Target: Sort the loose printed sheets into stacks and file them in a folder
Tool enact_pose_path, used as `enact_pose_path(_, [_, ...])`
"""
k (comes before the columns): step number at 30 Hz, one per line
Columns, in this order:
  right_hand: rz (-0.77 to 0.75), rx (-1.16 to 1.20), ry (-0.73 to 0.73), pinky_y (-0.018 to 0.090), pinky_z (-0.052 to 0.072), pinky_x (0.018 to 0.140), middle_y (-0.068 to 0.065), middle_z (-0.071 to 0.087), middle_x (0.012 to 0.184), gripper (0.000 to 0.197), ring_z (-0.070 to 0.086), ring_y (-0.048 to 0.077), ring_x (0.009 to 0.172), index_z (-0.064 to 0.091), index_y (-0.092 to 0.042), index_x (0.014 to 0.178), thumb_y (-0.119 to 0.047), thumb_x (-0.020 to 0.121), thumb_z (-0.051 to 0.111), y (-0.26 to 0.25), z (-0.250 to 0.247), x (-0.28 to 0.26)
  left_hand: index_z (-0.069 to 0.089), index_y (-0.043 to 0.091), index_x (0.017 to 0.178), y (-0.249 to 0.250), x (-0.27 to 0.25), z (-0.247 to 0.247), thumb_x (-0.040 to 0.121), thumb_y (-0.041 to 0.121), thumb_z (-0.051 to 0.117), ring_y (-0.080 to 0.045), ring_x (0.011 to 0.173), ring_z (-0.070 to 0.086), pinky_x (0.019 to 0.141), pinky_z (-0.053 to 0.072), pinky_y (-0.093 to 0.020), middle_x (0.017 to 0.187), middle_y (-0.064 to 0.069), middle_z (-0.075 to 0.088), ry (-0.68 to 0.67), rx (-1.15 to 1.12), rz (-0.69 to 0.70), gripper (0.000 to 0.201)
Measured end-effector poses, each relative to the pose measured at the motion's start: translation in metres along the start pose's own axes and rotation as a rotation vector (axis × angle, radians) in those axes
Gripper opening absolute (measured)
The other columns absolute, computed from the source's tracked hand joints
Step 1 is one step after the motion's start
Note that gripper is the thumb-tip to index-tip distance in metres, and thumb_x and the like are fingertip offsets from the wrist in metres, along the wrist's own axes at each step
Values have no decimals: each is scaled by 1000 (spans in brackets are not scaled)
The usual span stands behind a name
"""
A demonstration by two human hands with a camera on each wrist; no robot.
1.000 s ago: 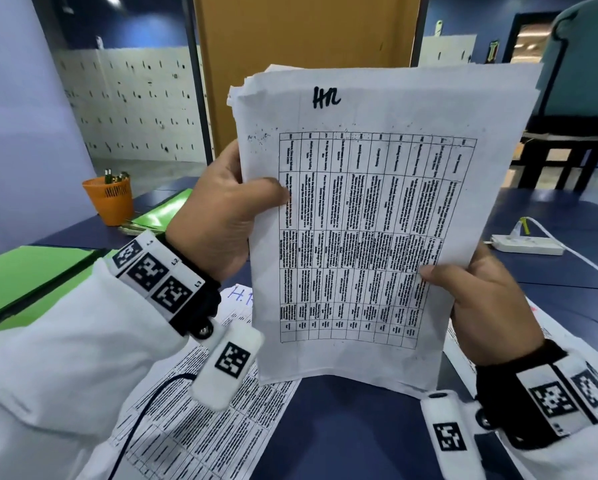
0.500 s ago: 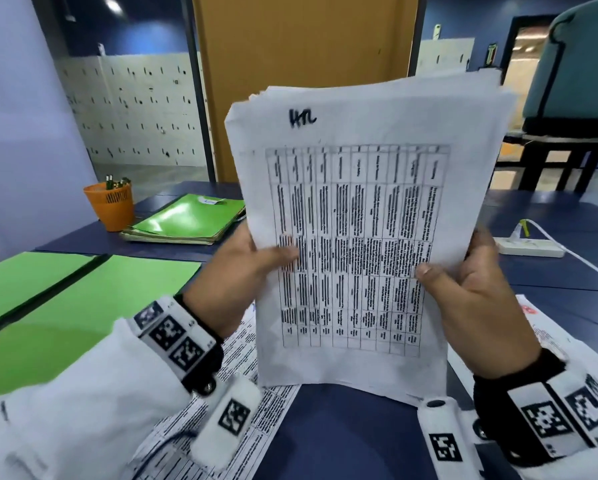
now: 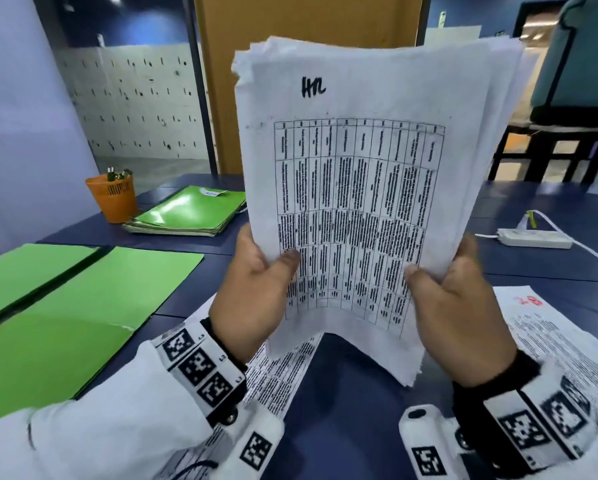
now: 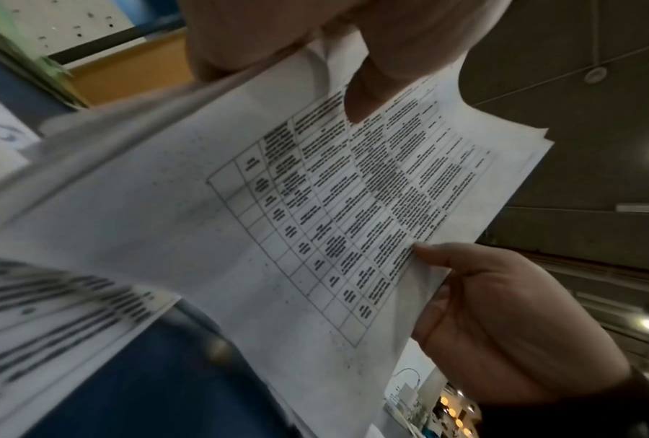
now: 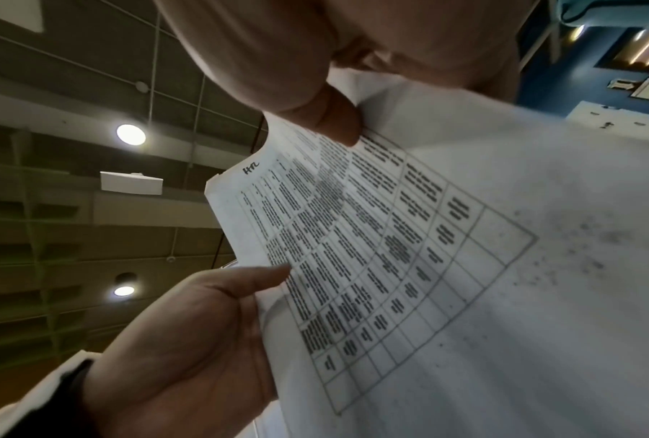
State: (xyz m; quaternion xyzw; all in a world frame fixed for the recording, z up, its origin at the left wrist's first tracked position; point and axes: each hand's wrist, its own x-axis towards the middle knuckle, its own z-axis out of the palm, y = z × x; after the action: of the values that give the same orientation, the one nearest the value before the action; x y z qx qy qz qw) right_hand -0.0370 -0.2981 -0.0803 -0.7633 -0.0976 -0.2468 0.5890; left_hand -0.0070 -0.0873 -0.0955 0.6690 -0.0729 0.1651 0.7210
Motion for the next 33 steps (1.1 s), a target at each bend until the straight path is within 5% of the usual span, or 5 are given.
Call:
enact_pose_path(6, [150, -23, -59, 11, 44, 65, -11, 67, 96, 37, 61, -10, 74, 45, -24, 112, -4, 87, 64, 15, -1, 2, 57, 8, 130, -18, 1, -9, 88, -1, 67, -31, 115, 70, 108, 48, -58, 119, -10, 76, 6, -48, -186, 44])
enact_pose_path(13, [281, 10, -124, 57, 52, 89, 15, 69, 108, 45, 67, 34, 100, 50, -28, 112, 8, 85, 55, 26, 0, 7, 55, 9, 134, -29, 5, -12, 94, -4, 62, -26, 118, 69, 110, 48, -52, 122, -6, 75, -6, -7, -186, 42])
enact_pose_path(26, [-10, 140, 18, 16, 53, 79, -10, 73, 102, 45, 68, -1, 94, 51, -34, 113, 8, 96, 51, 6, -16, 14, 52, 3, 136, 30, 30, -12, 84, 4, 68, -33, 118, 68, 106, 51, -53, 127, -16, 71, -323, 135, -145, 54])
enact_pose_path(30, [50, 182, 106, 14, 55, 71, -11, 74, 99, 40, 69, -2, 86, 52, -20, 124, 7, 94, 54, 12, -30, 23, 59, 17, 101, 45, 41, -20, 97, 20, 68, -16, 72, 61, 69, 53, -35, 87, -5, 68, -338, 247, -259, 10])
enact_pose_path(33, [21, 137, 223, 12, 55, 68, -19, 72, 95, 38, 67, -9, 78, 53, -20, 124, 2, 93, 59, 16, -46, 33, 61, 18, 92, 37, 59, -67, 89, 40, 77, -21, 71, 47, 57, 38, -28, 85, -10, 56, -314, 608, -347, 27])
